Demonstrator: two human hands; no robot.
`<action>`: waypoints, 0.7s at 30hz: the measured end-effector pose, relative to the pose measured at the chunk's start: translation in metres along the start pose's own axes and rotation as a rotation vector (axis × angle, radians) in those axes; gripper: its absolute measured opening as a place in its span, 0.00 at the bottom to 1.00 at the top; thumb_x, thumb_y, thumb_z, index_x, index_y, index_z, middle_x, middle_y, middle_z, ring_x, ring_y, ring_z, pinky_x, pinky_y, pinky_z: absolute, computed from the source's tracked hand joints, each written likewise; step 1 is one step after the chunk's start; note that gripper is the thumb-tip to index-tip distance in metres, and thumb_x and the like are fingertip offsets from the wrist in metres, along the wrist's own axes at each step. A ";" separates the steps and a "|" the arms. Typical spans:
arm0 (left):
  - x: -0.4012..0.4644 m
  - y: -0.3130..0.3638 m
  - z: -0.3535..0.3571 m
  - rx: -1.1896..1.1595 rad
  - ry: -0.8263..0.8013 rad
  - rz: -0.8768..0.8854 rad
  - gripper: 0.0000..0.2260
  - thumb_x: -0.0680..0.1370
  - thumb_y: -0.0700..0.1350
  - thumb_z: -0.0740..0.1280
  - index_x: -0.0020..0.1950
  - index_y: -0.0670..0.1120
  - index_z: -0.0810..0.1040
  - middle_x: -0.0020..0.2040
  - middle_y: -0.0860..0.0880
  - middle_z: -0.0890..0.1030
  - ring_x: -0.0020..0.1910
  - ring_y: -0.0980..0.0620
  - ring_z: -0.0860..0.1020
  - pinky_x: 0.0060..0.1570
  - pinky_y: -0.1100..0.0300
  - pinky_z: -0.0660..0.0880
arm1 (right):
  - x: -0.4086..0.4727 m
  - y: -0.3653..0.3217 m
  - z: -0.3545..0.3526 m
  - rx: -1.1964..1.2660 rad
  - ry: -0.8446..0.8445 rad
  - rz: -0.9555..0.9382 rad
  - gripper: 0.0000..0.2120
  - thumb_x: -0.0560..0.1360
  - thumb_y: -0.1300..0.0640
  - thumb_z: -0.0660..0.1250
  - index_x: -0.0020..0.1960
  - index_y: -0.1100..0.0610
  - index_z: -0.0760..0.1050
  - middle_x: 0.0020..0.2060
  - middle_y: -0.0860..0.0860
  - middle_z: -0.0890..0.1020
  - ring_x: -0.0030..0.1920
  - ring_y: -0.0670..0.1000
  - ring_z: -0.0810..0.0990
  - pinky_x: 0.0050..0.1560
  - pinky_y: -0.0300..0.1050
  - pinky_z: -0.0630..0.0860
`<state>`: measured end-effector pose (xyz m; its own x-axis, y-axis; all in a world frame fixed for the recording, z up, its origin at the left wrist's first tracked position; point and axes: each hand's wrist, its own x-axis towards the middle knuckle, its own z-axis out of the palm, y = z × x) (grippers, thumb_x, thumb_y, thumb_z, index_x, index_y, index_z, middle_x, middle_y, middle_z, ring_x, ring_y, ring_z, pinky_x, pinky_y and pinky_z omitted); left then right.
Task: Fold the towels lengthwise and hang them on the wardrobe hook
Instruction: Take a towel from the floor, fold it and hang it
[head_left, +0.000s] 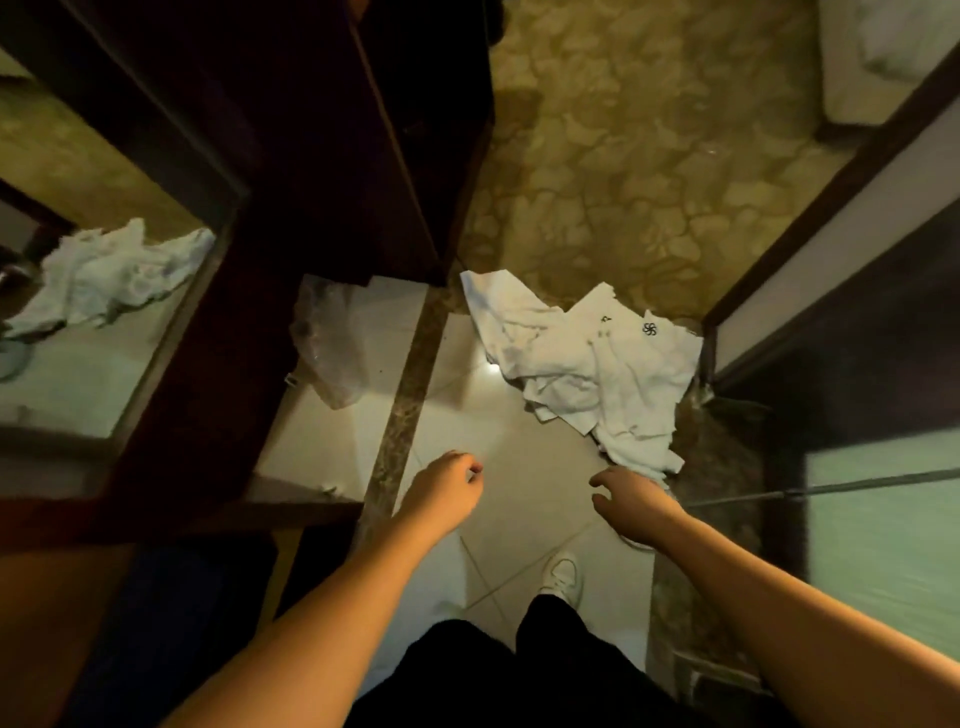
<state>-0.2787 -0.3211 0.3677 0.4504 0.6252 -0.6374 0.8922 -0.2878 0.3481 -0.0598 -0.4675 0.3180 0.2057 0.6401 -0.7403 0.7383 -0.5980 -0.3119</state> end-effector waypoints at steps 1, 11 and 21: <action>0.022 0.011 -0.002 0.009 -0.014 0.004 0.13 0.82 0.47 0.60 0.63 0.46 0.78 0.66 0.47 0.76 0.62 0.46 0.76 0.62 0.53 0.72 | 0.015 0.011 -0.008 0.034 -0.002 0.029 0.20 0.82 0.49 0.58 0.72 0.52 0.70 0.72 0.51 0.70 0.71 0.54 0.70 0.69 0.48 0.67; 0.244 0.078 -0.008 0.101 -0.128 0.095 0.12 0.82 0.46 0.60 0.60 0.43 0.79 0.60 0.43 0.77 0.57 0.43 0.77 0.53 0.55 0.72 | 0.166 0.093 -0.052 0.293 0.037 0.267 0.17 0.80 0.53 0.60 0.67 0.56 0.74 0.65 0.56 0.76 0.63 0.57 0.75 0.60 0.46 0.72; 0.472 0.092 0.017 0.185 -0.306 0.103 0.11 0.80 0.47 0.61 0.55 0.43 0.79 0.57 0.45 0.78 0.57 0.43 0.77 0.52 0.55 0.72 | 0.345 0.137 -0.064 0.543 -0.041 0.493 0.06 0.78 0.55 0.65 0.51 0.53 0.79 0.50 0.52 0.81 0.57 0.56 0.79 0.49 0.41 0.71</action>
<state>0.0165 -0.0645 0.0873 0.5024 0.3485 -0.7913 0.8202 -0.4818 0.3085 0.1538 -0.2978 0.0583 0.3998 0.2232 -0.8890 0.1419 -0.9733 -0.1806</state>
